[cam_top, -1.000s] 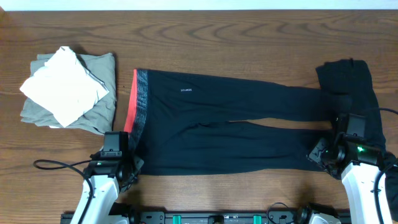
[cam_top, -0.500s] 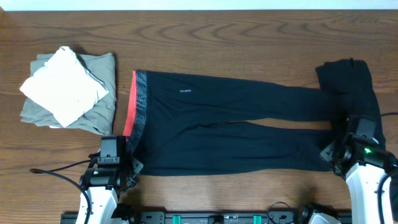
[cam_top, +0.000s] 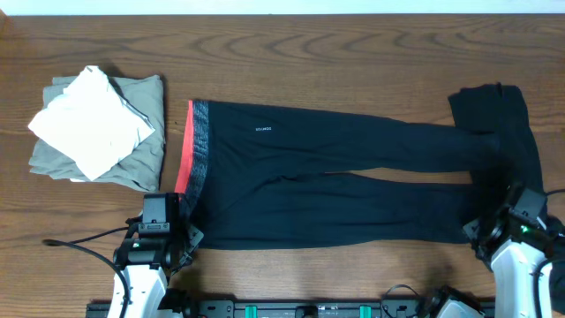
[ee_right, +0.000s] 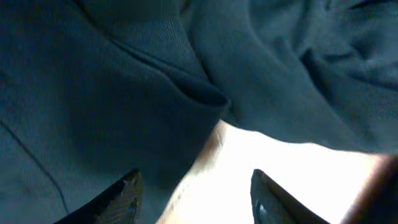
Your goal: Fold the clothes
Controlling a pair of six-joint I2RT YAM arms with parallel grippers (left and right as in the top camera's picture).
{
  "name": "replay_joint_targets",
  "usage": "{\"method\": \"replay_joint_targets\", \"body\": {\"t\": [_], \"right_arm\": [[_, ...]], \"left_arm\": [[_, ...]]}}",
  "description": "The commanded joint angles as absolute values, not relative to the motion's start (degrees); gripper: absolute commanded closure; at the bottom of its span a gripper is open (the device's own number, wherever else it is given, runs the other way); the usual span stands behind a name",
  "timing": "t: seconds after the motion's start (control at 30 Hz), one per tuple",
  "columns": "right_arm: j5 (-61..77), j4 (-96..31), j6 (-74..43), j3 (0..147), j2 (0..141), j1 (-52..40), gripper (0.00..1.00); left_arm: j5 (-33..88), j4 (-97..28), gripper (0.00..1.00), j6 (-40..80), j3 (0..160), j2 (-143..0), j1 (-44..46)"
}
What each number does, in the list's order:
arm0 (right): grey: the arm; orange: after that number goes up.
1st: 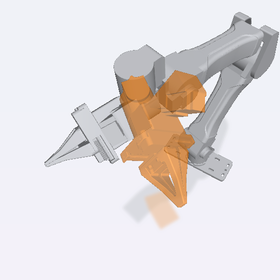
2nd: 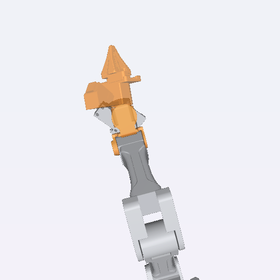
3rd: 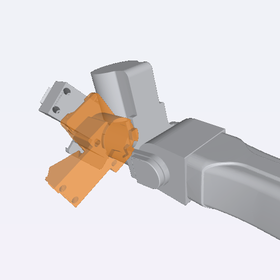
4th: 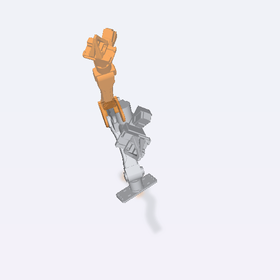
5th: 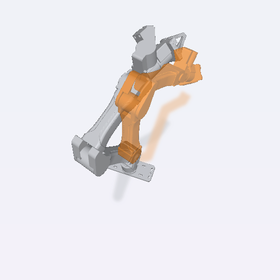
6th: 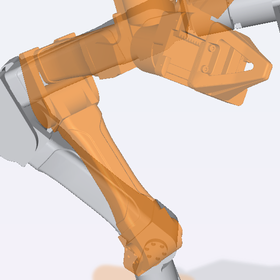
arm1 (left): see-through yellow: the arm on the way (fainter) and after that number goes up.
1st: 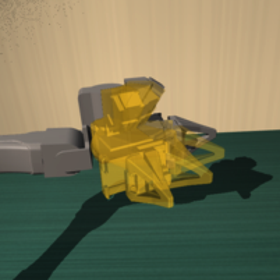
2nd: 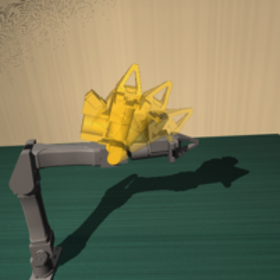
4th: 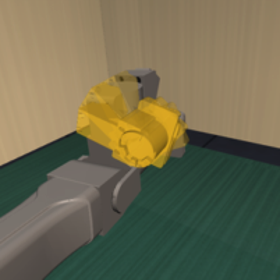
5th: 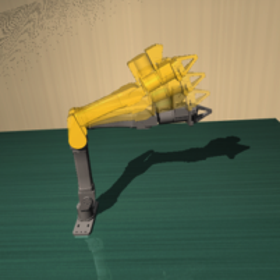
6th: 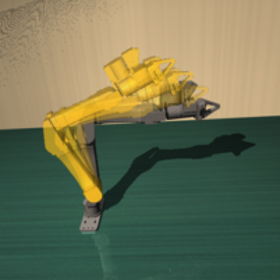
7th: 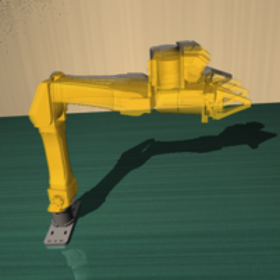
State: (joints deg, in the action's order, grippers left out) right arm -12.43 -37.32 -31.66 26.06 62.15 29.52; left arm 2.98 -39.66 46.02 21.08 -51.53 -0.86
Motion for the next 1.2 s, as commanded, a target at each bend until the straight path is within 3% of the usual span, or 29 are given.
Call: {"method": "replay_joint_targets", "body": {"t": [0.0,0.27,0.33,0.43,0.67,0.93,1.17], "right_arm": [[-11.57,-34.44,-32.58,23.70,62.15,30.09,0.46],[-11.55,-25.91,-32.56,19.68,62.17,30.09,0.54],[-11.53,-24.91,-32.53,19.68,62.17,30.09,0.65],[-11.40,-23.97,-32.03,19.68,62.15,30.09,0.99],[-7.46,-28.91,-28.60,22.79,61.41,30.09,0.99],[-7.44,-42.96,-27.18,38.46,58.70,30.09,0.99],[-7.16,-42.63,-28.49,44.05,59.00,30.11,0.99]], "left_arm": [[2.28,-39.83,0.94,44.99,21.63,-51.16,-0.95],[2.28,-39.81,0.94,44.99,21.63,-51.16,-0.95],[2.28,-39.81,0.94,44.99,21.63,-51.18,-0.95],[2.28,-39.79,0.94,44.99,21.63,-51.16,-0.95],[2.28,-42.33,0.94,38.26,26.06,-51.05,-0.95],[1.61,-43.00,0.94,38.13,33.71,-50.06,-0.95],[-2.74,-35.88,0.94,38.15,35.42,-50.04,-0.95]]}}
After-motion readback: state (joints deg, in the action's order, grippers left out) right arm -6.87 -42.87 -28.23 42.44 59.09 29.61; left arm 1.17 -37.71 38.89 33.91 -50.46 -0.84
